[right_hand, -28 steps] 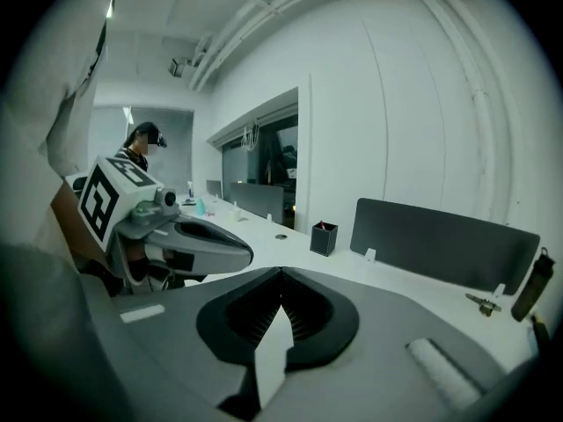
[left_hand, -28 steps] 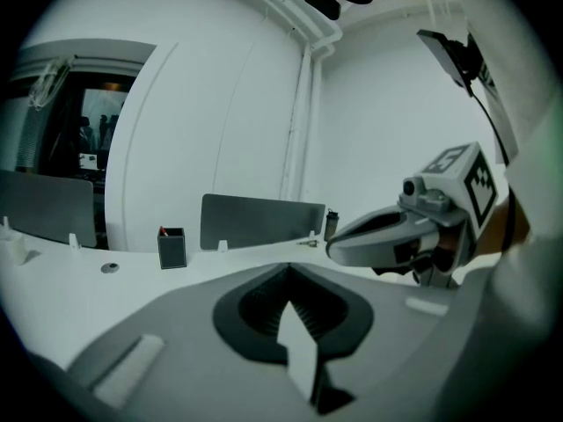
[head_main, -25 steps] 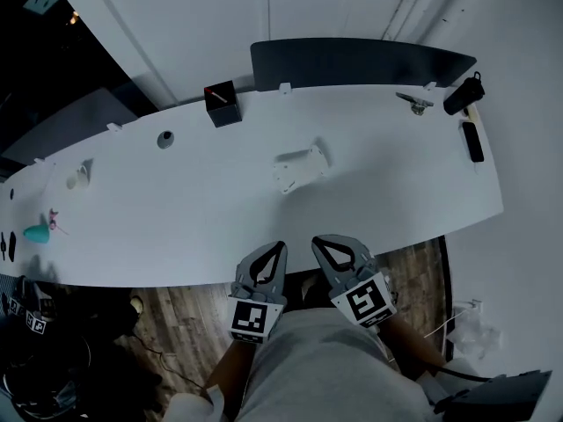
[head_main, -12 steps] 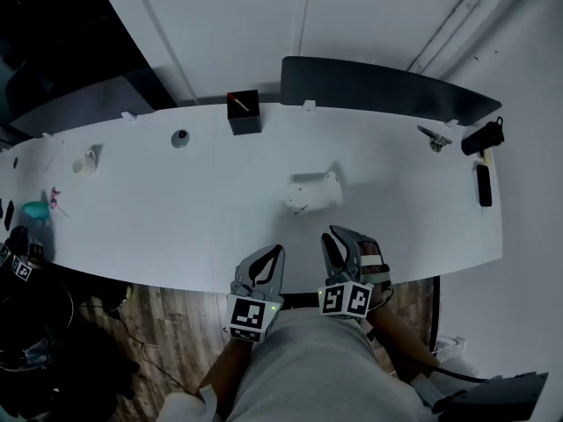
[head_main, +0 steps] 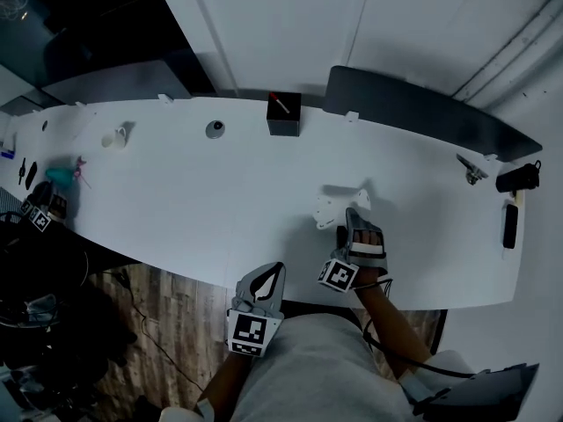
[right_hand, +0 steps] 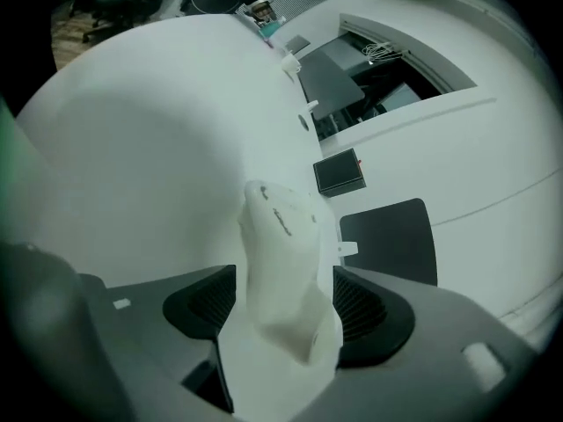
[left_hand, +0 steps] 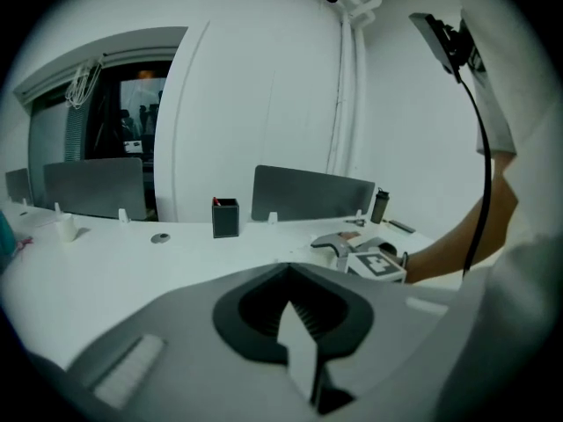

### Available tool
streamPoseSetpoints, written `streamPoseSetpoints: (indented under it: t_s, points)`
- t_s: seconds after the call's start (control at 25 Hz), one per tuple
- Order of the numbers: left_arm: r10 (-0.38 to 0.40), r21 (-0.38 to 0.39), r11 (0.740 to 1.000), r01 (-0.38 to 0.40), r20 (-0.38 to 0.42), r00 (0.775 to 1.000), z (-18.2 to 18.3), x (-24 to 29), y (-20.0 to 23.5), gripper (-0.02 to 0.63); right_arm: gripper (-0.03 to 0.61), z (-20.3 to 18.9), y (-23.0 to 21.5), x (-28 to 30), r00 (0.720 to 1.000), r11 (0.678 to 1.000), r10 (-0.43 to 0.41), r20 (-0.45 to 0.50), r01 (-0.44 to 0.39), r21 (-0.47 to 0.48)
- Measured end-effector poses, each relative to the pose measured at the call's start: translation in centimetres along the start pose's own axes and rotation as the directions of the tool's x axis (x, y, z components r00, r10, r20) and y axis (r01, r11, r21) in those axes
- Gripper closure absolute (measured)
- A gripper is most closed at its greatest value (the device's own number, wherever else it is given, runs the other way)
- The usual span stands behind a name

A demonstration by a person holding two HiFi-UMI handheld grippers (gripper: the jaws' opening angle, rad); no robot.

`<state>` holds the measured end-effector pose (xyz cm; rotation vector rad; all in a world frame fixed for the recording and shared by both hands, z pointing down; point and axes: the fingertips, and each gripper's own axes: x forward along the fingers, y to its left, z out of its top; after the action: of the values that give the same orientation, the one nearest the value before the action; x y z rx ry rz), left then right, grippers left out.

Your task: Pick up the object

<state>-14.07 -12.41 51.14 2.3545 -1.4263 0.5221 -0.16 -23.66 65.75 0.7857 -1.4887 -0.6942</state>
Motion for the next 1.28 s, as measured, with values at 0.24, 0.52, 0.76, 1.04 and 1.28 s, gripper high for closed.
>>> streamPoseSetpoints:
  t_s: [0.24,0.52,0.76,1.04,1.28]
  points:
    - [0.040,-0.020,0.999,-0.040,-0.020,0.999,-0.9,-0.2,0.9,0.612,0.311,0.1,-0.9,2.4,1.000,1.000,0.019,-0.010,-0.019,0.016]
    - [0.029,-0.021,0.999,-0.029,-0.007,1.000,-0.4,0.7,1.9,0.612,0.344,0.6,-2.3,0.9,0.991,0.977,0.085,0.104,-0.104,0.187]
    - [-0.131,-0.026,0.991,0.135,0.109,0.985,3.0,1.6,2.1,0.612,0.353,2.4,-7.1,-4.1,0.861,0.769,0.126,0.493,-0.398,0.500]
    - [-0.492,0.115,0.870,0.479,0.265,0.829,11.1,0.3,-0.3,0.566,0.356,4.3,-15.3,-16.5,0.283,0.307,0.057,0.957,-0.917,0.253]
    - [-0.795,0.243,0.607,0.757,0.183,0.578,14.4,-1.8,-6.4,0.293,0.356,4.6,-17.2,-24.2,-0.071,0.258,0.137,0.988,-0.961,-0.105]
